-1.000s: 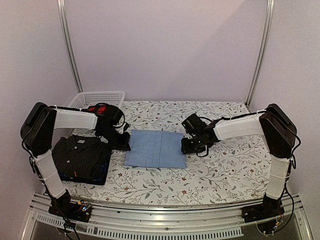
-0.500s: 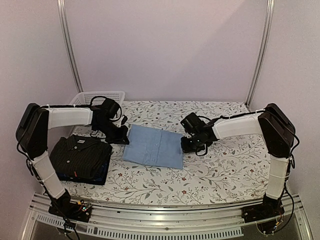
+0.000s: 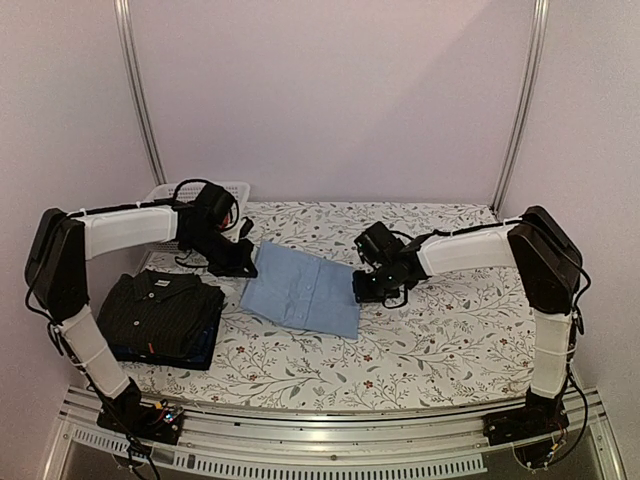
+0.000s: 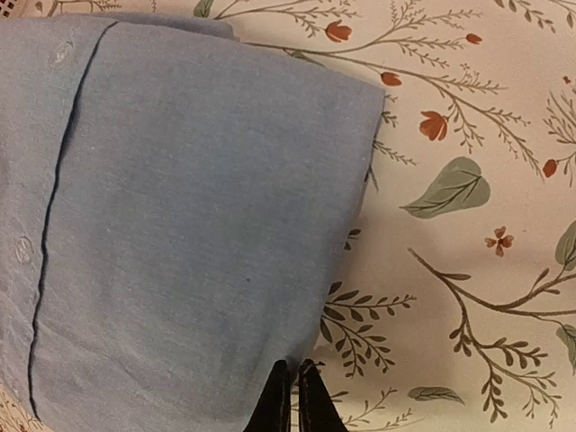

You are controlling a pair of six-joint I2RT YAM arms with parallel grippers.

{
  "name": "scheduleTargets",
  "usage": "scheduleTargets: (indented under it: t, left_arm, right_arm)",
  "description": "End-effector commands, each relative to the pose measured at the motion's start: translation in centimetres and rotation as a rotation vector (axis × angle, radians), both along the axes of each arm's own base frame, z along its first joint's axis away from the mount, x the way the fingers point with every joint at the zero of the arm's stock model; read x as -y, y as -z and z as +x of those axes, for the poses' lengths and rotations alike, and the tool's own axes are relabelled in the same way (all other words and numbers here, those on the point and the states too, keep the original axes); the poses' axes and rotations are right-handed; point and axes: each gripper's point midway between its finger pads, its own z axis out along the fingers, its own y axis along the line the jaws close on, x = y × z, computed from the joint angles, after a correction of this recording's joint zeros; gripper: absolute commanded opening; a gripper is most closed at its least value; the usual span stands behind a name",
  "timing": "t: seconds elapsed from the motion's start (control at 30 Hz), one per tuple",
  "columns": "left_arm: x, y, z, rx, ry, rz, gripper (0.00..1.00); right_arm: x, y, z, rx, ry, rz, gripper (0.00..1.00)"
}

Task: Fold and stack the long sleeve shirts
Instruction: Turn over the square-folded shirt at the center of the board.

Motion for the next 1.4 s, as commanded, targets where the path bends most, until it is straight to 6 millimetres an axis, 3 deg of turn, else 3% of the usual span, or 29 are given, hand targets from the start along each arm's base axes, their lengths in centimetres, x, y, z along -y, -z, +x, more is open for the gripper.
scheduleTargets:
  t: [0.0, 0.2, 0.4, 0.57, 0.73, 0.83, 1.0, 1.2, 1.37]
  left_arm:
    - [0.3, -3.1, 0.5, 0.051, 0.029, -0.046, 0.00]
    - [0.7, -5.3, 0.3, 0.071, 0.054, -0.074, 0.00]
    - [1.2, -9.3, 0.0, 0.130, 0.086, -0.123, 0.00]
    - [2.0, -12.1, -0.4, 0.152, 0.124, -0.177, 0.00]
    - [2.6, -14.6, -0.2, 0.185, 0.134, -0.223, 0.00]
    - [3.2, -16.0, 0.3, 0.204, 0.143, -0.256, 0.00]
    - [3.8, -16.6, 0.9, 0.212, 0.153, -0.281, 0.00]
    - [4.5, -16.6, 2.0, 0.222, 0.159, -0.298, 0.00]
    - [5.2, -15.7, 2.7, 0.204, 0.175, -0.311, 0.00]
  right_arm:
    - [-1.9, 2.3, -0.3, -0.057, -0.026, 0.042, 0.04]
    - [-3.7, 4.4, -0.8, -0.104, -0.052, 0.064, 0.04]
    - [-6.4, 5.0, -1.5, -0.124, -0.092, 0.125, 0.04]
    - [-10.3, 4.9, -1.5, -0.133, -0.135, 0.218, 0.04]
    - [-15.4, 4.2, -0.6, -0.125, -0.184, 0.388, 0.04]
    - [-19.0, 2.8, -0.4, -0.123, -0.223, 0.521, 0.04]
    - [-22.7, 2.9, -0.5, -0.148, -0.266, 0.655, 0.07]
    - [-23.7, 3.5, -0.7, -0.178, -0.265, 0.737, 0.07]
    - [-21.9, 3.8, -0.8, -0.148, -0.218, 0.697, 0.09]
